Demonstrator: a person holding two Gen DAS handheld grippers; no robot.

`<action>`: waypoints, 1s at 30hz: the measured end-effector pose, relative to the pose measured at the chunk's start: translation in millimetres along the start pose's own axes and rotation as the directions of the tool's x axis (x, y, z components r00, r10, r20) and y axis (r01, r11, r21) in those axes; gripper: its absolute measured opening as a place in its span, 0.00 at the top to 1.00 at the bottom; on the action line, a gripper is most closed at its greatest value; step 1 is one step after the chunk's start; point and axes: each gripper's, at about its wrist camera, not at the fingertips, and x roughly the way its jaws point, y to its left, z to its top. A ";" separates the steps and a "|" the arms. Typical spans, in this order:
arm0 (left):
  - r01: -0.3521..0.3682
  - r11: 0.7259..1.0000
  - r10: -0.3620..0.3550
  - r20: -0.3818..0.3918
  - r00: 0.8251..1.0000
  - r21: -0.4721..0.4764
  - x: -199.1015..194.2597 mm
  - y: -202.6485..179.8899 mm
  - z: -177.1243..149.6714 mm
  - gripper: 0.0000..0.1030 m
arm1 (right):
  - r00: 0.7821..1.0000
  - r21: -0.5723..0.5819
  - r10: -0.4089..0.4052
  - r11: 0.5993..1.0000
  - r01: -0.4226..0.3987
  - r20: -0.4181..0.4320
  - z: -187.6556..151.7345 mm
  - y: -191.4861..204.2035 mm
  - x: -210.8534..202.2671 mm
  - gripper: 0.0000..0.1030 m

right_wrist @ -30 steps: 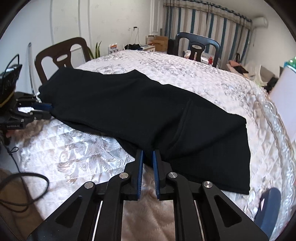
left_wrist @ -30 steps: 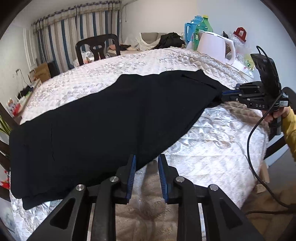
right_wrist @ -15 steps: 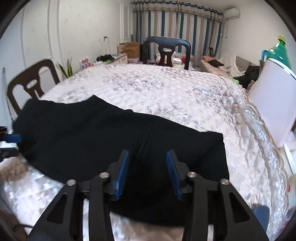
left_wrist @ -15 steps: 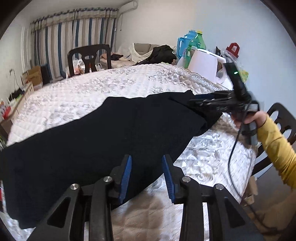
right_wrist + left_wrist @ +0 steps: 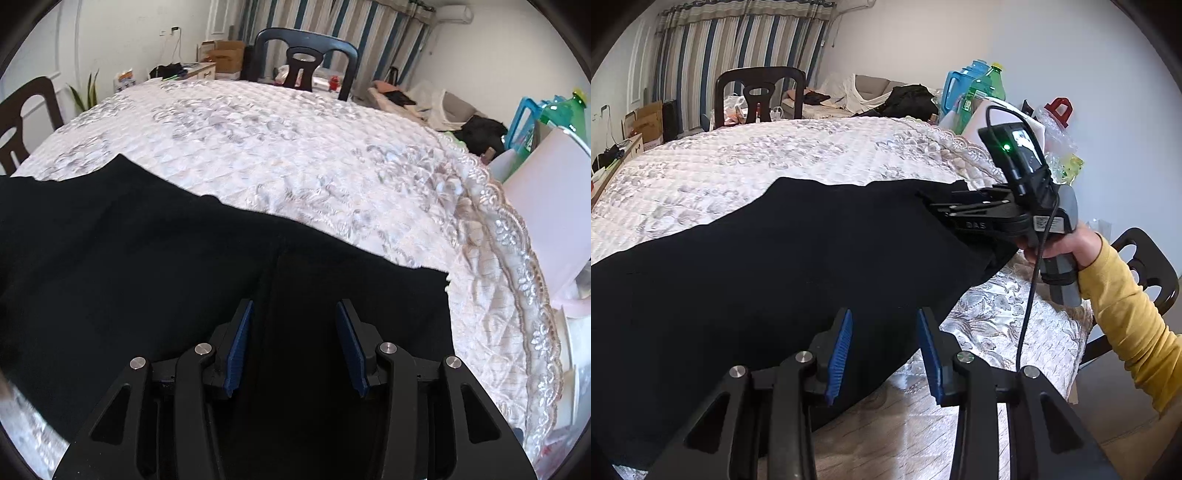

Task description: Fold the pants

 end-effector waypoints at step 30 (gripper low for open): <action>0.056 0.997 -0.051 -0.089 0.995 0.060 37.5 -21.9 4.5 0.58 | 0.999 0.346 -0.047 0.937 0.040 0.013 -99.9 -93.9 -57.6 0.96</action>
